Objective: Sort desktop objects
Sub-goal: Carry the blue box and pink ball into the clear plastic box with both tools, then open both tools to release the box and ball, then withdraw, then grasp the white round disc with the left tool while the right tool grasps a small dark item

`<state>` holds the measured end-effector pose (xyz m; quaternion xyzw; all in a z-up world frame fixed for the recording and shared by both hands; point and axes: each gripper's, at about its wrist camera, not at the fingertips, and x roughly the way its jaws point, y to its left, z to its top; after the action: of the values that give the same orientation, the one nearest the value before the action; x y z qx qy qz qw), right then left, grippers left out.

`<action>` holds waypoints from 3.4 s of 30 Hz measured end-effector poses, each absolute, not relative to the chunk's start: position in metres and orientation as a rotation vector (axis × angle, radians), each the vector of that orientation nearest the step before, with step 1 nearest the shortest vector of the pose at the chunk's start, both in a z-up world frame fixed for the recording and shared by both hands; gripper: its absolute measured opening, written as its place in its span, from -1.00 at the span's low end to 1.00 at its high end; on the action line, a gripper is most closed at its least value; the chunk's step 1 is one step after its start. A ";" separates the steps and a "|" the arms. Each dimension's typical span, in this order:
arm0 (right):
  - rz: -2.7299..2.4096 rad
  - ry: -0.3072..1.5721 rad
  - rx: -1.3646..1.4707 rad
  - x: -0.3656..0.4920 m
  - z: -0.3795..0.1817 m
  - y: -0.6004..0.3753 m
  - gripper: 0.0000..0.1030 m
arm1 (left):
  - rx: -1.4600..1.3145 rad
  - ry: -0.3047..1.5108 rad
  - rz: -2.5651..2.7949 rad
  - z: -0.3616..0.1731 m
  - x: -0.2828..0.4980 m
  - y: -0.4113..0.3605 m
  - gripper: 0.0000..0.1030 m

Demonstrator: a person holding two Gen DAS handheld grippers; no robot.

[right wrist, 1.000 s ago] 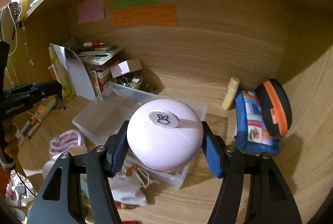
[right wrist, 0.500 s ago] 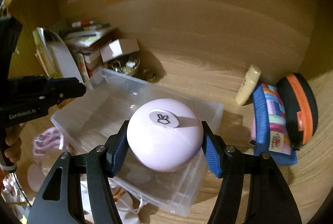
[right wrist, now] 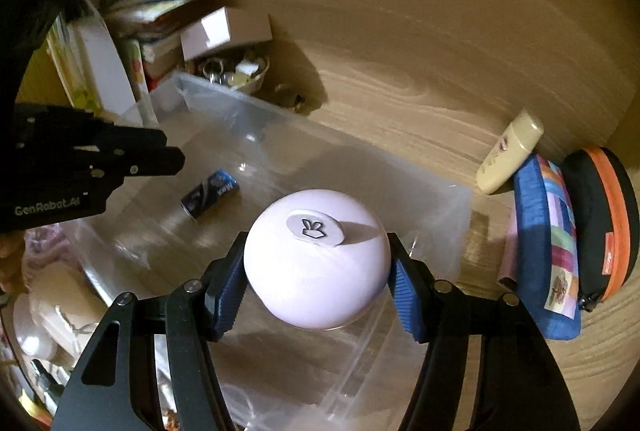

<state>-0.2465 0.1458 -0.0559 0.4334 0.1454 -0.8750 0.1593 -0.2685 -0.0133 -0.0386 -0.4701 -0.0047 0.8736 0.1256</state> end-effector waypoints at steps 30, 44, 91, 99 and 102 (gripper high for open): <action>-2.479 0.554 1.286 -0.246 -0.048 0.125 0.29 | -1.301 0.111 2.622 -0.021 -0.240 -0.017 -0.07; -2.604 0.437 1.134 -0.191 -0.004 0.149 0.57 | -1.181 0.219 2.729 0.009 -0.189 -0.033 0.55; -2.552 0.309 1.086 -0.013 -0.079 0.153 0.44 | -1.288 -0.046 2.745 -0.063 -0.040 -0.085 0.90; -2.481 0.345 1.119 -0.019 -0.094 0.144 -0.21 | -1.356 -0.066 2.728 -0.076 -0.054 -0.080 0.89; -2.454 0.345 1.142 -0.022 -0.099 0.143 -0.36 | -1.352 -0.096 2.737 -0.077 -0.054 -0.082 0.89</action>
<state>-0.0216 0.1430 -0.0989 0.4097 0.1238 -0.8803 0.2048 -0.0539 -0.0823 -0.0771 -0.4422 -0.0314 0.8953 0.0439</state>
